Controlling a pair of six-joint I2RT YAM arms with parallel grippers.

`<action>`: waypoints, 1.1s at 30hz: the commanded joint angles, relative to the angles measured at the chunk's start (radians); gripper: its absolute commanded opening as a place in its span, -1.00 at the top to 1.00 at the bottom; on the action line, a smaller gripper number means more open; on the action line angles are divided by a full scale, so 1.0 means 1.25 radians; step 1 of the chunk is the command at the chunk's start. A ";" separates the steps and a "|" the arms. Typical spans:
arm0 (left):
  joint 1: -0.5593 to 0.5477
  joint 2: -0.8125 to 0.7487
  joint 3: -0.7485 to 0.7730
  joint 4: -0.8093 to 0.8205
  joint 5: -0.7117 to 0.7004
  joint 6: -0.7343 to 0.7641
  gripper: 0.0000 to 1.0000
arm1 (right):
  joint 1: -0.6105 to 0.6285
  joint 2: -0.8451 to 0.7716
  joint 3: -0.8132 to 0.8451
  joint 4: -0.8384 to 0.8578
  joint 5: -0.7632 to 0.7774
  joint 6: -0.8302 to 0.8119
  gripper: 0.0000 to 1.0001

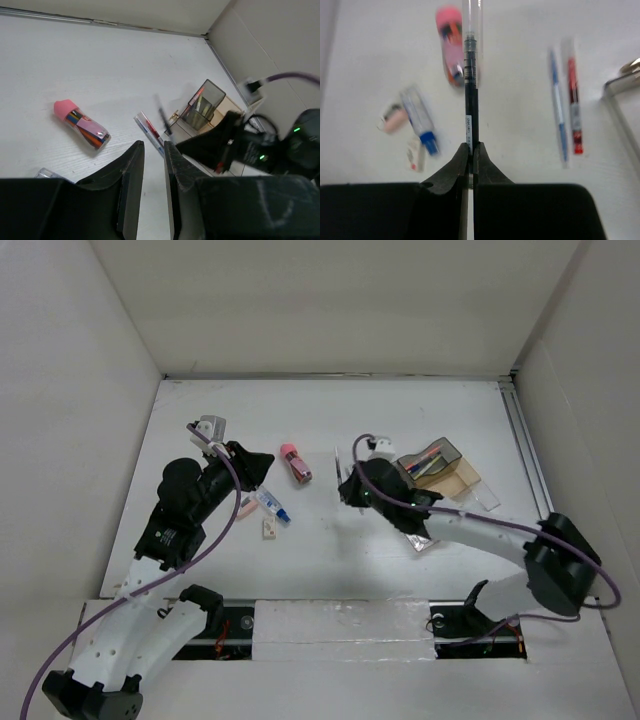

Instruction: Organize the desk

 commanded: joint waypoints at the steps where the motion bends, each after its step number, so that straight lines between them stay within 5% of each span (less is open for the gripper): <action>1: 0.004 -0.014 0.023 0.033 0.012 0.004 0.63 | -0.084 -0.140 -0.042 0.084 0.003 0.036 1.00; 9: 0.004 -0.014 0.025 0.035 0.010 0.002 0.62 | -0.492 -0.289 -0.173 0.099 -0.134 0.177 1.00; 13: 0.004 -0.009 0.023 0.033 0.022 0.004 0.63 | -0.595 -0.256 -0.219 0.167 -0.227 0.225 1.00; 26: 0.004 -0.013 0.023 0.049 0.026 0.004 0.63 | -0.625 -0.115 -0.242 0.281 -0.307 0.311 1.00; 33: 0.004 -0.017 0.021 0.049 0.021 0.004 0.63 | -0.617 -0.110 -0.255 0.286 -0.290 0.322 0.79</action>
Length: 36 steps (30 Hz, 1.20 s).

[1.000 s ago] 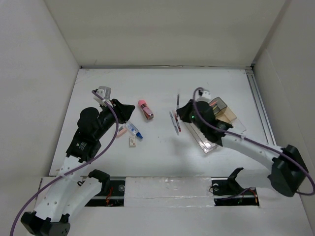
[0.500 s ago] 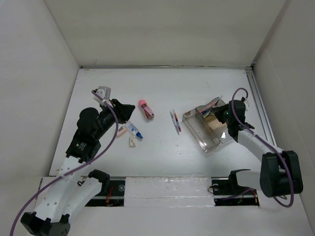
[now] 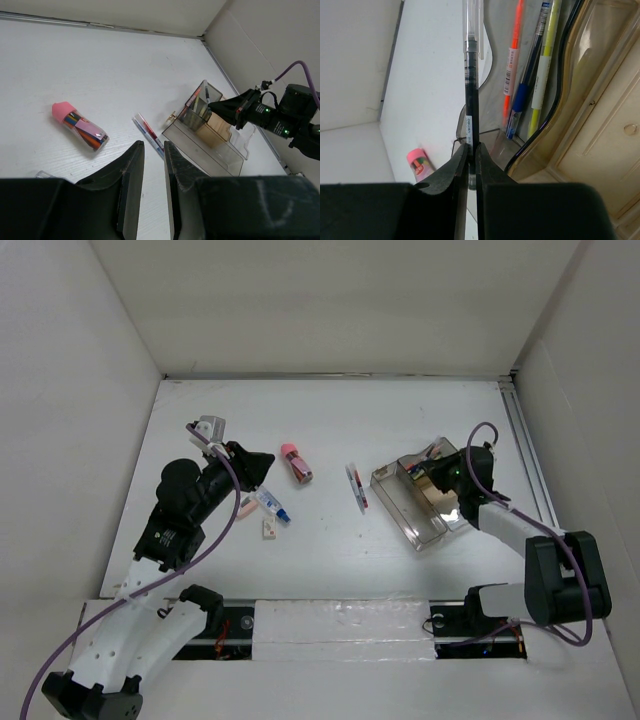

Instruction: Organize the desk

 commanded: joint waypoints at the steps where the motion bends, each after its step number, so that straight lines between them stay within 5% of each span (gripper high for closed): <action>1: 0.004 -0.016 0.019 0.046 0.002 0.003 0.62 | 0.012 -0.007 -0.009 0.051 0.017 0.013 0.74; 7: 0.004 -0.012 0.023 0.046 0.011 0.003 0.62 | 0.021 -0.025 -0.025 0.042 0.049 0.009 0.28; 11: 0.004 -0.001 0.030 0.040 0.007 0.002 0.63 | 0.036 -0.067 -0.035 0.029 0.068 0.005 0.27; 14: 0.004 -0.012 0.020 0.046 0.006 0.003 0.62 | 0.094 -0.134 -0.046 0.027 0.112 -0.020 0.44; 16: 0.004 -0.013 0.024 0.044 -0.003 0.002 0.63 | 0.139 -0.172 -0.059 0.038 0.133 -0.059 0.98; 19: 0.004 -0.007 0.026 0.041 0.009 0.001 0.63 | 0.258 -0.177 -0.063 0.063 0.157 -0.119 1.00; 23: 0.004 -0.004 0.029 0.044 -0.002 0.001 0.63 | 0.397 -0.094 -0.019 0.041 0.215 -0.194 1.00; 25: 0.004 -0.002 0.030 0.041 0.009 0.002 0.63 | 0.428 -0.034 0.013 0.019 0.211 -0.225 0.84; 28: 0.004 -0.009 0.025 0.048 0.003 0.001 0.62 | 0.467 0.090 0.114 -0.068 0.232 -0.259 0.60; 36: 0.004 -0.008 0.025 0.044 0.000 0.003 0.62 | 0.500 0.306 0.324 -0.184 0.339 -0.269 0.48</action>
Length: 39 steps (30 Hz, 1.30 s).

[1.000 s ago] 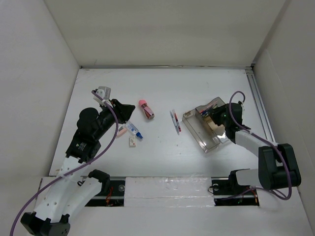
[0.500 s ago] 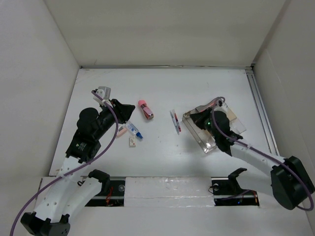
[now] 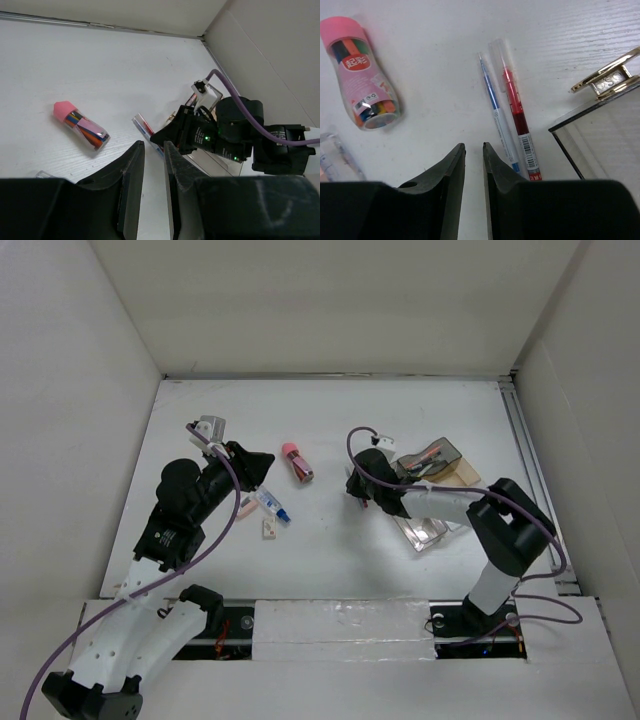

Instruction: Organize the desk

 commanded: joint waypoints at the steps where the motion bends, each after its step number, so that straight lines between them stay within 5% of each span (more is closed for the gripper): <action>1: 0.004 -0.004 0.027 0.040 0.004 0.003 0.63 | 0.013 0.019 0.048 -0.041 0.061 -0.021 0.46; 11: 0.004 -0.017 0.022 0.046 0.008 0.002 0.62 | 0.036 0.036 0.063 -0.072 0.110 -0.021 0.28; 23: 0.004 -0.010 0.020 0.049 0.022 0.002 0.63 | 0.036 0.120 0.079 -0.069 0.083 -0.012 0.34; 26: 0.004 -0.002 0.027 0.046 0.014 0.003 0.62 | 0.056 0.135 0.081 -0.074 0.085 -0.008 0.47; 27: 0.004 -0.001 0.027 0.045 0.023 0.003 0.63 | 0.056 0.138 0.085 -0.076 0.084 -0.006 0.76; 29: 0.004 -0.006 0.021 0.048 0.026 0.003 0.63 | 0.076 0.135 0.086 -0.079 0.091 -0.005 1.00; 39: 0.004 0.000 0.027 0.048 0.014 0.003 0.63 | 0.041 -0.114 0.059 -0.027 -0.077 0.009 1.00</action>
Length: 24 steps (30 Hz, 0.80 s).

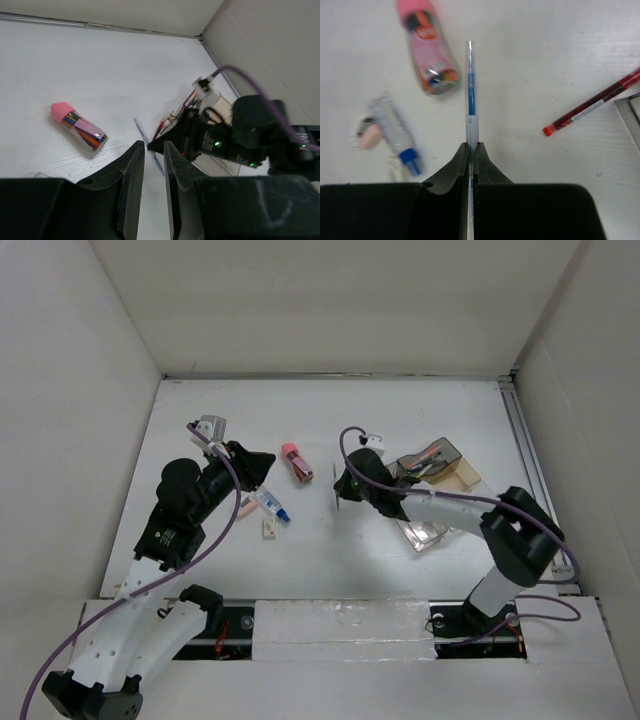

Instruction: Organize the desk

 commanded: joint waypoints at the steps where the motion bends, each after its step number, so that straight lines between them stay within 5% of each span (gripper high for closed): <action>1: 0.004 -0.005 0.027 0.037 0.009 0.003 0.63 | -0.043 -0.156 -0.005 0.059 -0.072 0.017 1.00; 12: 0.004 -0.017 0.022 0.043 0.014 0.003 0.63 | -0.447 -0.405 -0.238 0.134 -0.208 0.139 1.00; 18: 0.004 -0.011 0.021 0.048 0.016 0.002 0.62 | -0.602 -0.330 -0.273 0.192 -0.279 0.167 1.00; 24: 0.004 -0.012 0.020 0.046 0.015 0.002 0.62 | -0.612 -0.223 -0.252 0.242 -0.339 0.190 0.92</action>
